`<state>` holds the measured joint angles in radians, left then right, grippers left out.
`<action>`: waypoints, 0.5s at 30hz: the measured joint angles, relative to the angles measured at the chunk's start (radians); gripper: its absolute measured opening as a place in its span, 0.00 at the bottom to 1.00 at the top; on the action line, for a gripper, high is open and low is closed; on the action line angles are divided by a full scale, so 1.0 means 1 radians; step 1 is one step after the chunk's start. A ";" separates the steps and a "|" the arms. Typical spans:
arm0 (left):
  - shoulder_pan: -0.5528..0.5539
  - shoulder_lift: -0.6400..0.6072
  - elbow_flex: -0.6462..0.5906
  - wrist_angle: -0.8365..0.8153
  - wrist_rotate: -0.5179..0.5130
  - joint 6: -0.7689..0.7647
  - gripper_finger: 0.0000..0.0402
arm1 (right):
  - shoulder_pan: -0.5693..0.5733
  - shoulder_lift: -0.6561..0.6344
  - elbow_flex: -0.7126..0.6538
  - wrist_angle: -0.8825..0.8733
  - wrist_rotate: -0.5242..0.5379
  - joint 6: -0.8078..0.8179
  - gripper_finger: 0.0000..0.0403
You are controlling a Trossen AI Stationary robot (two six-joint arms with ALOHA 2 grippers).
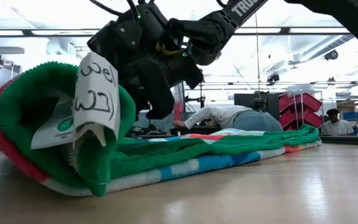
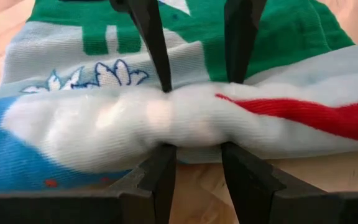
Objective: Roll towel
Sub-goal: Roll the multi-color dinosaur print towel
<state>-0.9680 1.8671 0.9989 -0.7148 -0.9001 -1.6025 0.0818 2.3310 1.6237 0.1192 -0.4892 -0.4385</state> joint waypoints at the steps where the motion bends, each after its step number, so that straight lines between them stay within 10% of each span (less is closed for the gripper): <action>1: 0.000 0.000 0.000 0.000 0.000 -0.001 0.29 | -0.003 -0.002 0.000 0.002 0.000 0.000 0.46; 15: 0.007 -0.005 0.000 -0.002 0.000 0.000 0.29 | 0.023 0.039 -0.006 0.057 -0.008 -0.001 0.46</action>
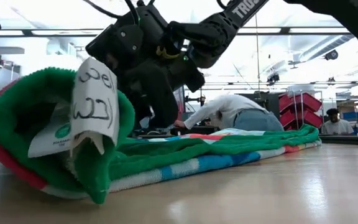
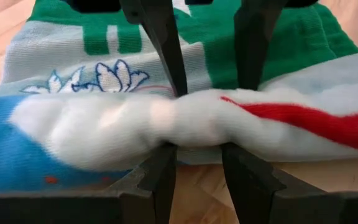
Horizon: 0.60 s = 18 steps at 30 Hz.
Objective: Roll towel
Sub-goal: Roll the multi-color dinosaur print towel
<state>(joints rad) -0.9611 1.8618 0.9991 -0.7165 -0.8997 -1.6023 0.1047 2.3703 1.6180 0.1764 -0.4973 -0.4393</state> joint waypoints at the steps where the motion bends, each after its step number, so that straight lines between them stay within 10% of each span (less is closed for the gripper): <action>1: 0.001 -0.002 0.001 -0.001 -0.002 0.007 0.29 | 0.000 0.009 0.000 0.007 0.000 0.001 0.46; 18: 0.094 -0.012 0.002 -0.001 -0.039 0.170 0.29 | -0.003 -0.005 0.007 -0.071 0.078 -0.008 0.46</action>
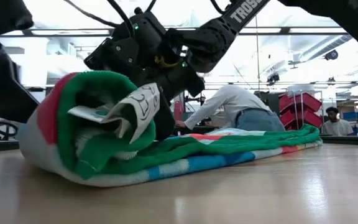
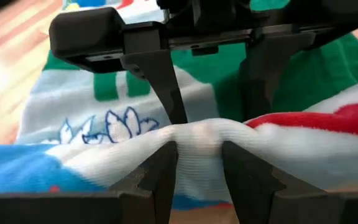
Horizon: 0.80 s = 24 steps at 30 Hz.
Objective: Roll towel
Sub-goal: Roll the multi-color dinosaur print towel
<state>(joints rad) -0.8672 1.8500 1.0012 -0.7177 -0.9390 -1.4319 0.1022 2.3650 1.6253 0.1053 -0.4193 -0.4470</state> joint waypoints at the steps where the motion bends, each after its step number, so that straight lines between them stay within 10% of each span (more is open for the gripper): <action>1: 0.002 0.000 0.000 0.000 0.001 0.004 0.29 | -0.002 -0.006 0.000 -0.015 0.004 -0.009 0.46; 24: 0.009 -0.003 -0.002 0.002 0.031 0.018 0.29 | -0.055 -0.095 -0.020 -0.230 0.054 -0.059 0.46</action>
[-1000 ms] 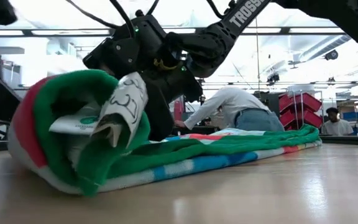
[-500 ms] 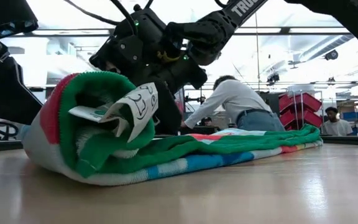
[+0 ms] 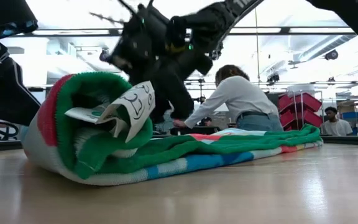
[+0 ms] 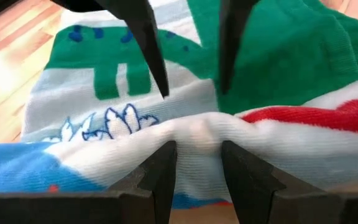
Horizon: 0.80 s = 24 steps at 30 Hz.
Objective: Roll towel
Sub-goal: Roll the multi-color dinosaur print towel
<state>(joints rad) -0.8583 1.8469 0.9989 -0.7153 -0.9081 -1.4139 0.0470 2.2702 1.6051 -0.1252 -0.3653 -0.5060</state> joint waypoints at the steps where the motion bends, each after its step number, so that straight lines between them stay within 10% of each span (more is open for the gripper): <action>1: 0.001 0.000 0.000 0.000 0.008 0.000 0.29 | -0.002 0.004 -0.001 -0.001 0.000 0.014 0.46; 24: 0.076 -0.015 0.000 0.027 0.015 0.158 0.29 | 0.016 0.013 0.005 0.028 0.000 0.015 0.46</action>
<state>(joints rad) -0.7826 1.8317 0.9989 -0.6886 -0.8935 -1.2555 0.0631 2.2832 1.6104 -0.0972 -0.3655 -0.4906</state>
